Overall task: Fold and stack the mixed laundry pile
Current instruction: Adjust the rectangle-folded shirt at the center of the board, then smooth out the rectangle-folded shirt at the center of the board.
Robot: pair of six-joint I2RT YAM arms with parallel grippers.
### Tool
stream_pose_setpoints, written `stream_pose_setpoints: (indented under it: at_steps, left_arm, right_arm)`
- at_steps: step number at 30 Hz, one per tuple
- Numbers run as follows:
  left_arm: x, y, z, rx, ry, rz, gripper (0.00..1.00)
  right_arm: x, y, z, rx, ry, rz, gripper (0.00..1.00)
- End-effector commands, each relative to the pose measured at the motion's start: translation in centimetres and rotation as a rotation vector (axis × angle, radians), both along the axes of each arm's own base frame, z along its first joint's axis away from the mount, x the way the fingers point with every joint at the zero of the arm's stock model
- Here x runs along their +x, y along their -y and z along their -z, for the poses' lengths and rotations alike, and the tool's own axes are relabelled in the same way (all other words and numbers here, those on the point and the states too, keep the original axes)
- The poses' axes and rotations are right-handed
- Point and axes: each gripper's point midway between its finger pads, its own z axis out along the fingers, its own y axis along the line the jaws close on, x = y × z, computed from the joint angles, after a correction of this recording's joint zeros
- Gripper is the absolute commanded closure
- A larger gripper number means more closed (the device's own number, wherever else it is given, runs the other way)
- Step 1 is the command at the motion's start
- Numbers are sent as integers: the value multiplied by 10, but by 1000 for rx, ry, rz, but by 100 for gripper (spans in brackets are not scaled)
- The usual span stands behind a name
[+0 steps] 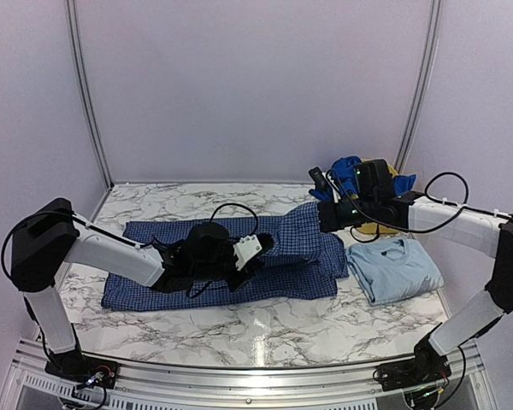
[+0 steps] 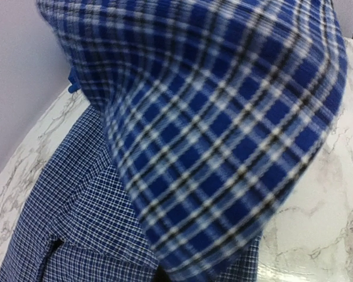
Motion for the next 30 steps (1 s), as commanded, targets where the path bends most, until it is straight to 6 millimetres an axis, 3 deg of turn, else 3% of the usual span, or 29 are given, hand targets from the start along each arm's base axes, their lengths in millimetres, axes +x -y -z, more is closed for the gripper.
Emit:
stream_pose_setpoints:
  at_steps: [1,8,11,13,15,16,18,19,25,26,27,28,30]
  left_arm:
    - [-15,-23,-10,69,13,100,100]
    - [-33,-61,36,249,-18,140,100]
    - [-32,-68,35,248,-26,98,87]
    - [-32,-75,26,225,-28,66,73]
    - [-29,-89,10,184,-25,-16,62]
    - [-27,-97,2,162,-17,-61,51]
    - [-20,-116,-18,87,-5,-185,12]
    - [-16,-127,-31,40,1,-248,3]
    - [8,-202,-86,-292,-38,-694,1]
    - [8,-209,-89,-334,-59,-716,1]
    - [10,-219,-89,-373,-87,-753,1]
    - [14,-231,-87,-404,-117,-803,1]
    - [17,-238,-79,-431,-198,-820,1]
  right_arm:
    - [-13,-2,-11,4,12,-57,100]
    - [-58,-29,33,-127,-58,-223,100]
    - [-69,-38,57,-228,-87,-266,100]
    - [-57,-41,62,-269,-78,-245,100]
    - [-34,-46,60,-306,-34,-193,100]
    - [-22,-51,59,-319,-16,-178,100]
    - [1,-64,63,-349,-6,-169,100]
    - [13,-72,76,-368,-23,-178,100]
    - [64,-130,109,-372,-97,-249,100]
    - [70,-141,111,-360,-104,-258,100]
    - [78,-156,99,-330,-80,-266,99]
    - [77,-166,102,-323,-90,-286,91]
    - [70,-183,99,-311,-78,-328,67]
